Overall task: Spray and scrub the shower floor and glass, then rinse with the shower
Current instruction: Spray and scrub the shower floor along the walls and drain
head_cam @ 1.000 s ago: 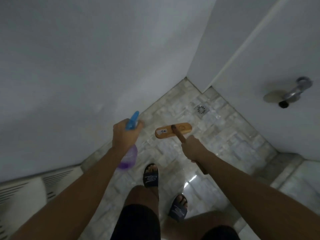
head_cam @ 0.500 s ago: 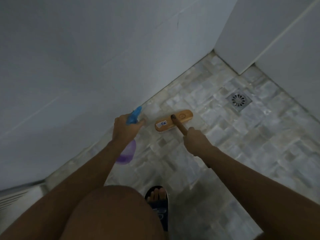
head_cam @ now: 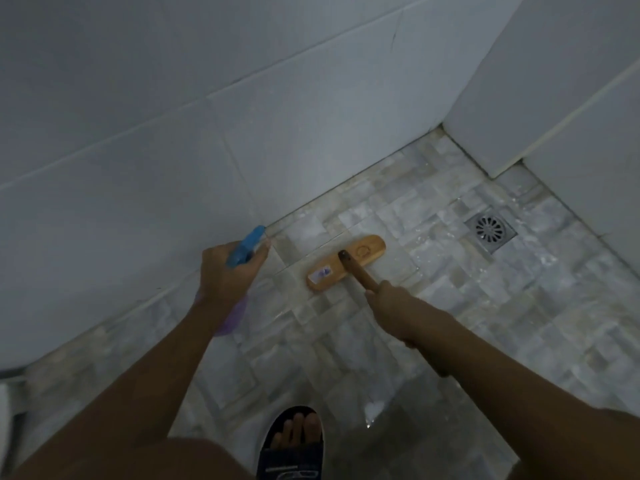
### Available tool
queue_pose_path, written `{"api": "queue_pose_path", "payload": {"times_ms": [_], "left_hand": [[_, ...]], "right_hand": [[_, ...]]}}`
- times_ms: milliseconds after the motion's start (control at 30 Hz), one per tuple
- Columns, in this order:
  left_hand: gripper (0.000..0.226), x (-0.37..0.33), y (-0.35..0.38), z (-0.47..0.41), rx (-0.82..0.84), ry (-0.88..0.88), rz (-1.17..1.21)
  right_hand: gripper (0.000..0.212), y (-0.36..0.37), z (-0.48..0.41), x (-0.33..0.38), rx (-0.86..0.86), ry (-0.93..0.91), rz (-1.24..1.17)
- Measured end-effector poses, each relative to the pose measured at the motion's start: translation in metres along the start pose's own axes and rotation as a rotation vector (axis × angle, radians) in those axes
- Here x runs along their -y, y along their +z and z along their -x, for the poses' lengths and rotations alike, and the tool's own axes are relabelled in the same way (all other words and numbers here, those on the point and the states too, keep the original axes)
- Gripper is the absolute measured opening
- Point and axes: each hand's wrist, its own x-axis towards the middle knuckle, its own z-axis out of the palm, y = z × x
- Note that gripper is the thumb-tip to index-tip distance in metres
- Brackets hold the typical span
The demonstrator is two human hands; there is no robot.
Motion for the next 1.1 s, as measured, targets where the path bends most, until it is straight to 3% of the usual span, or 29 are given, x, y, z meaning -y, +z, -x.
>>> {"api": "queue_pose_path", "payload": {"times_ms": [200, 467, 633, 767, 867, 1000, 1100], "left_hand": [[0.046, 0.005, -0.004, 0.017, -0.03, 0.088, 0.039], [0.031, 0.001, -0.01, 0.02, -0.085, 0.101, 0.066], [0.048, 0.009, -0.012, 0.012, -0.107, 0.072, 0.037], [0.05, 0.019, -0.018, 0.009, -0.118, 0.059, 0.054], [0.052, 0.022, -0.023, 0.01, -0.097, 0.063, 0.128], [0.027, 0.015, -0.029, 0.014, -0.101, 0.116, 0.153], [0.026, 0.017, -0.03, 0.015, -0.135, 0.107, 0.13]], "right_hand": [[0.048, -0.006, -0.077, 0.074, -0.072, -0.108, -0.001], [0.044, 0.041, 0.001, -0.014, -0.003, 0.035, -0.008], [0.044, 0.024, -0.027, 0.055, -0.056, -0.096, -0.02], [0.042, 0.01, -0.072, 0.096, -0.111, -0.05, -0.086], [0.04, 0.024, -0.055, 0.061, -0.093, -0.085, -0.047], [0.043, 0.053, -0.005, -0.001, -0.046, 0.028, -0.071], [0.044, 0.046, -0.008, 0.01, -0.033, 0.013, -0.045]]}}
